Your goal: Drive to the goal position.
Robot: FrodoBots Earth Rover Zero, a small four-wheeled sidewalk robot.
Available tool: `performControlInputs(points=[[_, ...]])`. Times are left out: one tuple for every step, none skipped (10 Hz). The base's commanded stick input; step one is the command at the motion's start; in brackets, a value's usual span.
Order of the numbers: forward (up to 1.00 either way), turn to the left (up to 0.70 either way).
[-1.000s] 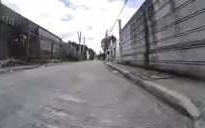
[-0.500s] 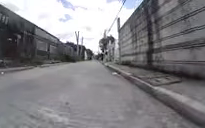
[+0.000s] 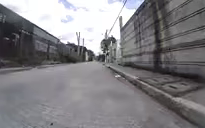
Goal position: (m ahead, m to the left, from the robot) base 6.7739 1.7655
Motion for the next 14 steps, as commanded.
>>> performControlInputs(points=[[1.00, 0.00], [1.00, 0.00], [1.00, 0.00], [1.00, 0.00], [1.00, 0.00], [1.00, 0.00], [1.00, 0.00], [1.00, 0.00], [1.00, 0.00], [1.00, 0.00], [1.00, 0.00], [1.00, 0.00], [1.00, 0.00], [1.00, 0.00]])
